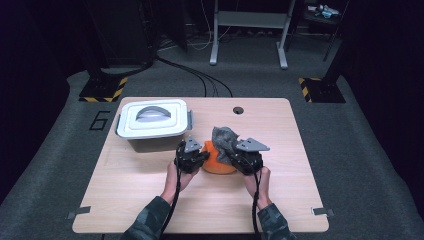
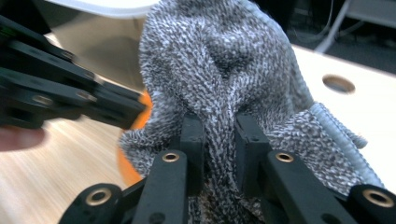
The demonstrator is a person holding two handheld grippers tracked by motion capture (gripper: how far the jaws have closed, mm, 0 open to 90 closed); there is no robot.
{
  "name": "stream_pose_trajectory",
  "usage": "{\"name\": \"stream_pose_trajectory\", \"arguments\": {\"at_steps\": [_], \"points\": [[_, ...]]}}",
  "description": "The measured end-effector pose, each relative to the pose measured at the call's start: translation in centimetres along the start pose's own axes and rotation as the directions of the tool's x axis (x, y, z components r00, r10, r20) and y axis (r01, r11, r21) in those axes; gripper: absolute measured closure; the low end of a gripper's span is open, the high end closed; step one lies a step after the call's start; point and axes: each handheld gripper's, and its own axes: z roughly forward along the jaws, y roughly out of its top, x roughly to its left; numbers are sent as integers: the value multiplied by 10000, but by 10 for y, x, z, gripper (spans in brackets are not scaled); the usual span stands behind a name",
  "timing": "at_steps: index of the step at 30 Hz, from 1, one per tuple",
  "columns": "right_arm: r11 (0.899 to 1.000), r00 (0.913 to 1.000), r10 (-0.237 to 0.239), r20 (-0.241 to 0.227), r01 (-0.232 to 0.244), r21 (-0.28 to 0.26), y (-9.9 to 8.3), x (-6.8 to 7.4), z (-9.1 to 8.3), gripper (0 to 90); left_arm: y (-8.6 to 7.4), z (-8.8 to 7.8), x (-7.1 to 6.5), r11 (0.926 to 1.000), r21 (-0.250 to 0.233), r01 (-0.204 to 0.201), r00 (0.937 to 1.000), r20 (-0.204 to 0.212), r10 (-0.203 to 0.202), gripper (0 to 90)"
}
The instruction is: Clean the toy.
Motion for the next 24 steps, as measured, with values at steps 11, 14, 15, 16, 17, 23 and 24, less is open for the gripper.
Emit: {"name": "stream_pose_trajectory", "arguments": {"at_steps": [11,14,15,16,17,23,24], "points": [[9988,9990,-405,187,399,295,4,10,6,773,0,0,0,10000,-4,-15,10000,-19,15,879],[9982,9982,-353,480,329,496,1,2,4,775,0,1,-1,10000,-31,46,10000,39,-46,879],[9981,9981,-257,553,226,571,-1,-2,3,775,0,1,0,10000,-20,35,10000,37,-35,880],[9979,9978,-163,649,122,629,-3,-7,3,775,0,1,-1,10000,-50,34,10000,21,-34,880],[9977,9975,25,703,-73,678,-5,-10,3,776,0,1,-1,10000,-50,23,10000,13,-23,880],[9910,9896,871,1143,-978,912,-20,-32,2,775,1,2,0,9999,-45,103,9999,41,-103,879],[9893,9885,983,1146,-1095,960,-22,-35,2,775,1,3,0,9999,-44,109,9999,41,-109,879]]}}
